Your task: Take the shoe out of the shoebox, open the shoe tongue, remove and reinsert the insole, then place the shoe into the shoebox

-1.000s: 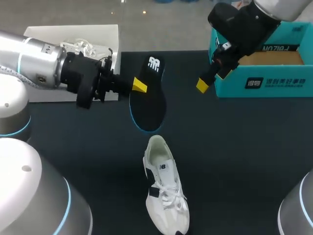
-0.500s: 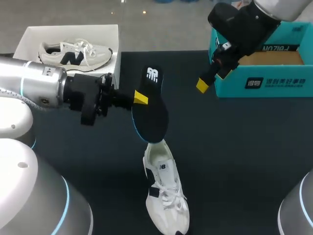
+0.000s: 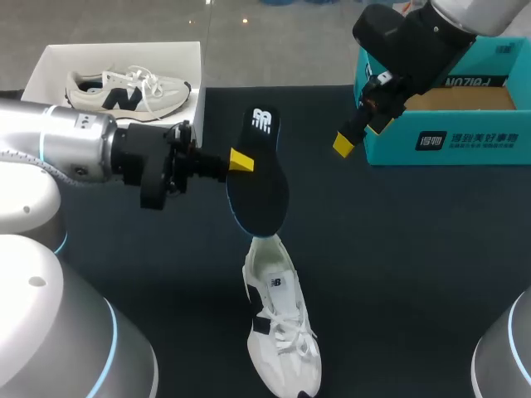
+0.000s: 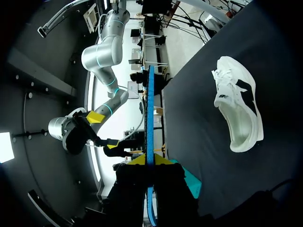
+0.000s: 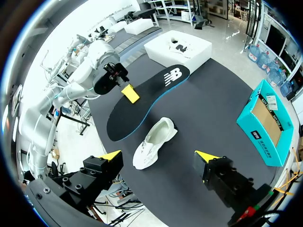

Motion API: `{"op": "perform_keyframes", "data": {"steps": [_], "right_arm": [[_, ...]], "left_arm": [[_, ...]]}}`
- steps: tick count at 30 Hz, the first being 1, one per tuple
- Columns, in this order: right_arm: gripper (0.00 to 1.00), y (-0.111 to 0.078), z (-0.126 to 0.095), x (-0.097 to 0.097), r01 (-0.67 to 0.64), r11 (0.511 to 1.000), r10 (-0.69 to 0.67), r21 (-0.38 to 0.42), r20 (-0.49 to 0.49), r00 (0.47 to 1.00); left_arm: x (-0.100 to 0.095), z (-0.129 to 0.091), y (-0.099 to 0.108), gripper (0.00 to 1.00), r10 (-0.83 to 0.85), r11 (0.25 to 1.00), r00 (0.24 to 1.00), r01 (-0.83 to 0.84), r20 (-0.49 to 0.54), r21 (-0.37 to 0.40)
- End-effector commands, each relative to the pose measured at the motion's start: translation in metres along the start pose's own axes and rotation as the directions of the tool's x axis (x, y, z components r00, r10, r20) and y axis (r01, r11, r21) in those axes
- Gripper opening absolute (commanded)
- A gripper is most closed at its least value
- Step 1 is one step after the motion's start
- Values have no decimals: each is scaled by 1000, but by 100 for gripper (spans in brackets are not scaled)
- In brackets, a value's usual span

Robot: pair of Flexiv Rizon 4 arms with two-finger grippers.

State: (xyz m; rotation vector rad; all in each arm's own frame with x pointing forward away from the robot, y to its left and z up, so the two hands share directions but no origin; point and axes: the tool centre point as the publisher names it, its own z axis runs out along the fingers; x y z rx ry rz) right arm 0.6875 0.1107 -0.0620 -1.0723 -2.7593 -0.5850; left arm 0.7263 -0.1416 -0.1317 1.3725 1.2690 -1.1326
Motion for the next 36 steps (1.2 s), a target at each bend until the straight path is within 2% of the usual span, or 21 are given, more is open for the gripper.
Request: {"op": "perform_keyframes", "data": {"steps": [1, 5, 9, 12, 19, 26, 28, 36], "right_arm": [[100, 2, 1, 0, 0, 1000, 0, 3, -1, 1000], [100, 2, 1, 0, 0, 1000, 0, 3, -1, 1000], [100, -4, 5, -5, -29, 990, 16, -135, -97, 995], [100, -6, 9, -6, -58, 979, 27, -193, -161, 987], [100, -5, 14, -5, -98, 961, 23, -258, -277, 961], [100, 3, 12, -3, -124, 969, 34, -215, -381, 924], [100, 5, 10, -2, -137, 976, 57, -171, -406, 912], [100, 11, 9, 0, -165, 983, 111, -80, -454, 884]], "left_arm": [[1, 1, 1, 0, 2, 1000, 1000, -2, 1, 1], [1, 1, 1, 0, 2, 1000, 1000, -2, 1, 1], [1, 1, 1, 0, 2, 1000, 1000, -2, 1, 1], [1, 1, 1, 0, 2, 1000, 1000, -2, 1, 1], [1, 1, 1, 0, 2, 1000, 1000, -2, 1, 1], [1, 1, 1, 0, 2, 1000, 1000, -2, 1, 1], [1, 1, 1, 0, 2, 1000, 1000, -2, 1, 1], [1, 1, 1, 0, 2, 1000, 1000, -2, 1, 1]]}}
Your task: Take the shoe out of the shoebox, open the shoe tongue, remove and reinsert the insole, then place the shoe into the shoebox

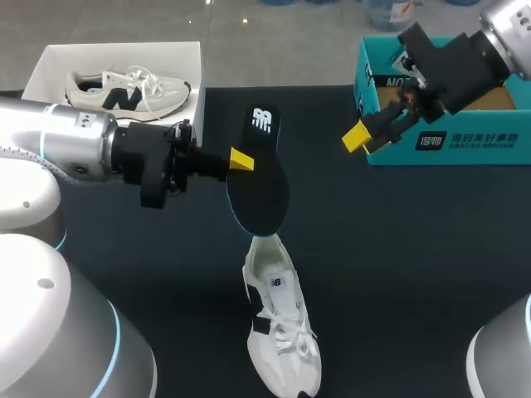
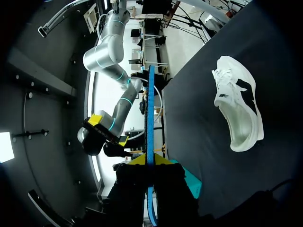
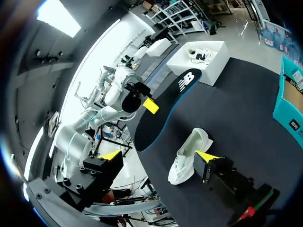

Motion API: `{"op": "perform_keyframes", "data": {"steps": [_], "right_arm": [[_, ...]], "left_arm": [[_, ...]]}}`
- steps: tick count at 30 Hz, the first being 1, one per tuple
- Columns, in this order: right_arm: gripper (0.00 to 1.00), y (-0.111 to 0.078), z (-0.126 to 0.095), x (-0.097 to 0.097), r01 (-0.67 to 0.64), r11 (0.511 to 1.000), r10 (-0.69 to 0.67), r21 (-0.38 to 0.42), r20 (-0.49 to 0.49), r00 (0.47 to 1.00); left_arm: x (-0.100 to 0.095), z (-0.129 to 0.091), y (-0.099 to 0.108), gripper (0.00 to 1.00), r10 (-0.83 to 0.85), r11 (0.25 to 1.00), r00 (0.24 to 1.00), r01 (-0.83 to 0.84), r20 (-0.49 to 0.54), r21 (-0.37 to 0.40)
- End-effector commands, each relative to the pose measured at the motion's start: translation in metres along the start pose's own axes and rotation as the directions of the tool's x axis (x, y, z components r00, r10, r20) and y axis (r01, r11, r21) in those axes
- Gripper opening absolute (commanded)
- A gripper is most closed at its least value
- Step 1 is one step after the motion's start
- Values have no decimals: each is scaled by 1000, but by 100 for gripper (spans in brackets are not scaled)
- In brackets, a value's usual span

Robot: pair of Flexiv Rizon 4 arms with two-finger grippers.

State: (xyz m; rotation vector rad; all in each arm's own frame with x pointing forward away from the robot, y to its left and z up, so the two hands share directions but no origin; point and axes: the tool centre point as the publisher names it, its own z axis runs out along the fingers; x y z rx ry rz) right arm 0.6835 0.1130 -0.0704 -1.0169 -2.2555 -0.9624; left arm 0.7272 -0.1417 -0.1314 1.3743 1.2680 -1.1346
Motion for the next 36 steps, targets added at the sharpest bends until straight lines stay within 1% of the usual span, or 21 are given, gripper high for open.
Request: {"op": "perform_keyframes", "data": {"steps": [1, 3, 6, 9, 14, 15, 18, 25, 27, 32, 36], "right_arm": [[100, 15, 3, -1, -29, 996, 30, 79, -15, 999], [100, 14, 6, -4, -47, 997, 49, 69, -21, 999], [100, 10, 11, -9, -53, 998, 52, -21, -45, 998], [100, 5, 17, -14, -70, 994, 64, -89, -65, 996], [100, 4, 30, -16, -95, 986, 85, -139, -77, 993], [100, 4, 34, -16, -94, 983, 82, -159, -78, 994], [100, 7, 40, -19, -104, 980, 91, -169, -83, 992], [100, 24, 60, -26, -93, 981, 68, -169, -148, 987], [100, 28, 65, -28, -92, 982, 67, -165, -152, 986], [100, 43, 79, -35, -75, 985, 46, -155, -185, 982], [100, 53, 86, -40, -68, 987, 38, -149, -195, 980]], "left_arm": [[1, 1, 0, 0, 2, 1000, 1000, -2, 1, -2], [1, 1, 0, 0, 2, 1000, 1000, -2, 1, -2], [1, 1, 0, 0, 2, 1000, 1000, -2, 1, -2], [1, 1, 0, 0, 2, 1000, 1000, -2, 1, -2], [1, 1, 0, 0, 2, 1000, 1000, -2, 1, -2], [1, 1, 0, 0, 2, 1000, 1000, -2, 1, -2], [1, 1, 0, 0, 2, 1000, 1000, -2, 1, -2], [1, 1, 0, 0, 2, 1000, 1000, -2, 1, -2], [1, 1, 0, 0, 2, 1000, 1000, -2, 1, -2], [1, 1, 0, 0, 2, 1000, 1000, -2, 1, -2], [1, 1, 0, 0, 2, 1000, 1000, -2, 1, -2]]}}
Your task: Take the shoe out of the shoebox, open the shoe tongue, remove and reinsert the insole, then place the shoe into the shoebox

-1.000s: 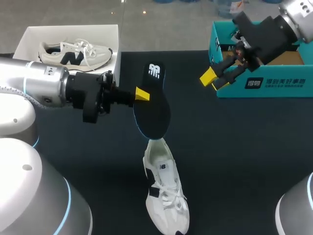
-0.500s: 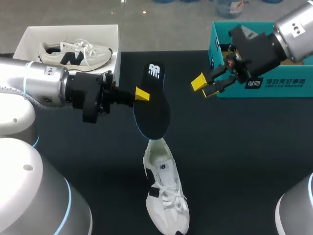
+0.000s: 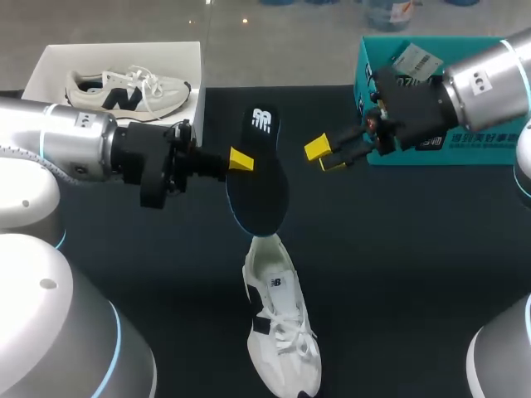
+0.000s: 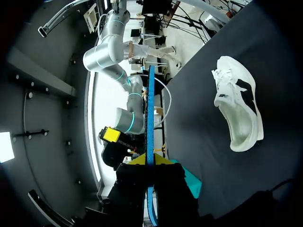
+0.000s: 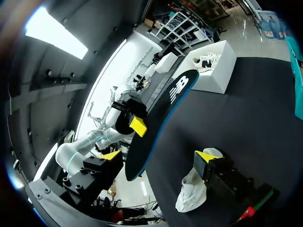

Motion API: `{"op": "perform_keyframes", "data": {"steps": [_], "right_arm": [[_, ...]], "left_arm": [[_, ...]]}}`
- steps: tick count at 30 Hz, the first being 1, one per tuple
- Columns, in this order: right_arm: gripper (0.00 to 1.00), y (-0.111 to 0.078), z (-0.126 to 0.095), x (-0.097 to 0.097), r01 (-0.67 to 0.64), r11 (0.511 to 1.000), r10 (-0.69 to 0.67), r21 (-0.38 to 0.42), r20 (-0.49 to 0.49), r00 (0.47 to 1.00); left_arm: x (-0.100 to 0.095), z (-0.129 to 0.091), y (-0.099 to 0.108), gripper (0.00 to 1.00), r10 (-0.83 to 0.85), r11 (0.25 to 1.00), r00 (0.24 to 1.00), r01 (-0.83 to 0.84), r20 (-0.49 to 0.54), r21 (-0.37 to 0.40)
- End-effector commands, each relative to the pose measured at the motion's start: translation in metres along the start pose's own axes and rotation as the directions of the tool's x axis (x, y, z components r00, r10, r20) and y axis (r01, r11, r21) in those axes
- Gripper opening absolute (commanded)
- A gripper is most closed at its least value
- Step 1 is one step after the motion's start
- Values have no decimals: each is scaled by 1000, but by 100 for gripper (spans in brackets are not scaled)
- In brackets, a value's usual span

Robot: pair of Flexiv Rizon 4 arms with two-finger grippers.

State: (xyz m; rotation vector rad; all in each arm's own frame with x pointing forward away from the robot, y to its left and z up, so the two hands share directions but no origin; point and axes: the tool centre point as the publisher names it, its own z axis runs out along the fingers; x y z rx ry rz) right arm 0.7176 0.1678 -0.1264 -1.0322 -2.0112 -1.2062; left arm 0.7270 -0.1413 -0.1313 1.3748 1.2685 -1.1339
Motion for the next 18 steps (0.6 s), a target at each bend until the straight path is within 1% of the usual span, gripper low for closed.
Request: {"op": "perform_keyframes", "data": {"steps": [1, 5, 9, 14, 18], "right_arm": [[100, 23, 18, -9, 5, 999, -4, 35, -24, 1000], [100, 32, 28, -13, 11, 999, -8, 46, -54, 998], [100, 37, 41, -12, 18, 998, -13, 57, -86, 996], [100, 37, 59, -5, 25, 997, -16, 73, -125, 992], [100, 31, 65, -1, 21, 997, -10, 79, -139, 990]], "left_arm": [[1, 2, 0, 0, 2, 1000, 1000, -2, 2, -2], [1, 2, 0, 0, 2, 1000, 1000, -2, 2, -2], [1, 2, 0, 0, 2, 1000, 1000, -2, 2, -2], [1, 2, 0, 0, 2, 1000, 1000, -2, 2, -2], [1, 2, 0, 0, 2, 1000, 1000, -2, 2, -2]]}}
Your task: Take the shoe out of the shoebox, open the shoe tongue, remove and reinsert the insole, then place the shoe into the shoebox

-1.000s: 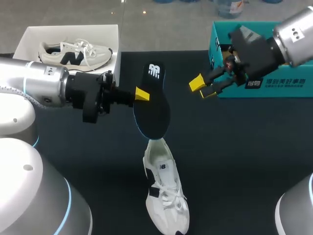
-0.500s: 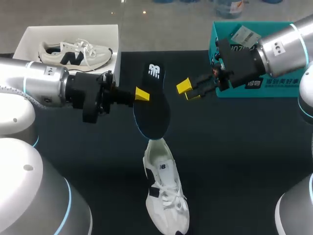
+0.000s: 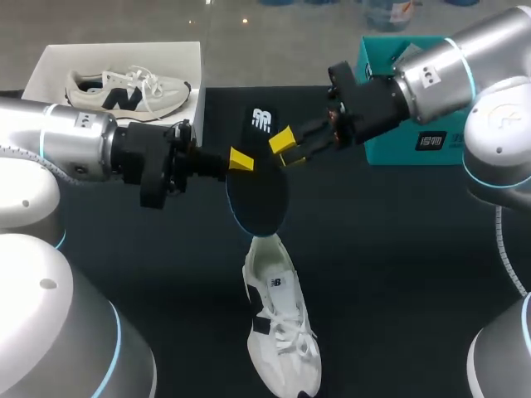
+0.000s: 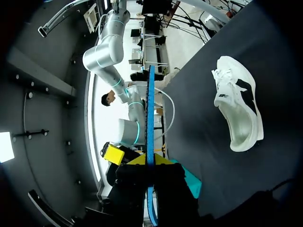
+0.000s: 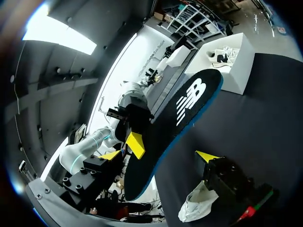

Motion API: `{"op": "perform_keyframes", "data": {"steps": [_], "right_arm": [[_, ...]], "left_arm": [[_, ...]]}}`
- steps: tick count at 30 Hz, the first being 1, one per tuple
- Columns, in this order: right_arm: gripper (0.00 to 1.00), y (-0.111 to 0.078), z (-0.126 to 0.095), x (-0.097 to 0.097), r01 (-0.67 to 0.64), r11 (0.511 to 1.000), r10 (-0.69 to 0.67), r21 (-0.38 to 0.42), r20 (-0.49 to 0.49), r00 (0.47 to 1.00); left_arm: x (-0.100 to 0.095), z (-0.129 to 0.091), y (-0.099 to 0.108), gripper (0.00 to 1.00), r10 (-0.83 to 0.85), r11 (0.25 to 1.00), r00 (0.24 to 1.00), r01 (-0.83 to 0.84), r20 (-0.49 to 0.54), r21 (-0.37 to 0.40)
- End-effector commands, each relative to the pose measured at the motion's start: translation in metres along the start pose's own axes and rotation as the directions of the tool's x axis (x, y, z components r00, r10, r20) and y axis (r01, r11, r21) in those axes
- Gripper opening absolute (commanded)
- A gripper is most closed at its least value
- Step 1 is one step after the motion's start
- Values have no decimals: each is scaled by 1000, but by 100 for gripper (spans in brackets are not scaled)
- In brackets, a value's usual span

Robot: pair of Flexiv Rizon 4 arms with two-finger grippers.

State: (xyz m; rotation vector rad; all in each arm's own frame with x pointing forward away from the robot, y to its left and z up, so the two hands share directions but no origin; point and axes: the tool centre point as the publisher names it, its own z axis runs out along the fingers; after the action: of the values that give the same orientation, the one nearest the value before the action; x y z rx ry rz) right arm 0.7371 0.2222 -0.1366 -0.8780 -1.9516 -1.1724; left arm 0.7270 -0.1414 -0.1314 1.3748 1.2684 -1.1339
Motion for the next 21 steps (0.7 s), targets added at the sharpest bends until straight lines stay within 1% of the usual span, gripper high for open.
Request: {"op": "perform_keyframes", "data": {"steps": [1, 11, 21], "right_arm": [[100, 2, 13, -1, -8, 1000, 8, 7, -14, 1000], [100, -18, 8, 2, -36, 998, 35, -49, -14, 999], [100, -19, 8, 2, -36, 997, 35, -67, -23, 999]], "left_arm": [[1, 2, 0, 0, 2, 1000, 1000, -2, 2, -2], [1, 2, 0, 0, 2, 1000, 1000, -2, 2, -2], [1, 2, 0, 0, 2, 1000, 1000, -2, 2, -2]]}}
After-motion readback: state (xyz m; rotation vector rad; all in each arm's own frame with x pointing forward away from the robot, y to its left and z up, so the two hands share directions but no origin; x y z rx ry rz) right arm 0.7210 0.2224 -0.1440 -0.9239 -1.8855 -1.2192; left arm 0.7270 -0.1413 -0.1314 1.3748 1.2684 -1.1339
